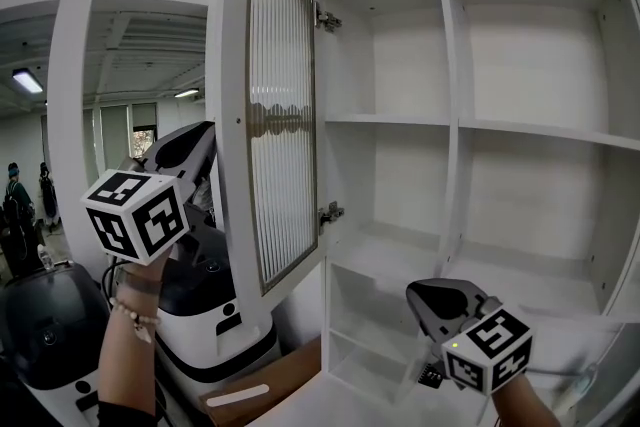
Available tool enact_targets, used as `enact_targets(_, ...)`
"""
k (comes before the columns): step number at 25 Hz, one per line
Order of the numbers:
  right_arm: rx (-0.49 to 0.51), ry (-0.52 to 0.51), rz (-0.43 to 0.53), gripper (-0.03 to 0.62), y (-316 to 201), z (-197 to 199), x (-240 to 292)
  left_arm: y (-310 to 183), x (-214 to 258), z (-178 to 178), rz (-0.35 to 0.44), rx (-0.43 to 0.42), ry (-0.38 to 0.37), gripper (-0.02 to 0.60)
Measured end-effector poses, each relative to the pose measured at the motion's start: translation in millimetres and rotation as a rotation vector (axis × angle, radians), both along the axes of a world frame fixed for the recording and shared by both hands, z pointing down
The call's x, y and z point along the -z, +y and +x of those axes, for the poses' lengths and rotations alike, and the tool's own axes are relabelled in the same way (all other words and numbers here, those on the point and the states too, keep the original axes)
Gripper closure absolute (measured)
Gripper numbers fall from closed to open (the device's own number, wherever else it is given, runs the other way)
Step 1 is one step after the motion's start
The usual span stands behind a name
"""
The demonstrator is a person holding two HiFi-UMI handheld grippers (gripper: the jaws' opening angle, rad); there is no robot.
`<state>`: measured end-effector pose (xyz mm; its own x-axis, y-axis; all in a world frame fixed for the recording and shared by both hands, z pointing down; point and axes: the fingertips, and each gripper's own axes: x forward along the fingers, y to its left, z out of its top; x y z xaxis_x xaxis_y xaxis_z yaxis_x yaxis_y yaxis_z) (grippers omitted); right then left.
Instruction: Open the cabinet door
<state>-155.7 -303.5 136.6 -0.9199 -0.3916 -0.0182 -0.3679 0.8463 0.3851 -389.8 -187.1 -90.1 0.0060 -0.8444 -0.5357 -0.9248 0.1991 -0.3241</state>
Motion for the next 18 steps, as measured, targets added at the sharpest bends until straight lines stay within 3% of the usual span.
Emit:
enact_targets(13,0.01,-0.003,0.002,0.594,8,-13,-1,7,-4,-39,-0.018,0.12,0.019,0.58)
enact_targets(18,0.022,0.0,-0.002,0.594,5,-15,-1,6,-8,-55,-0.025,0.152,0.06,0.58)
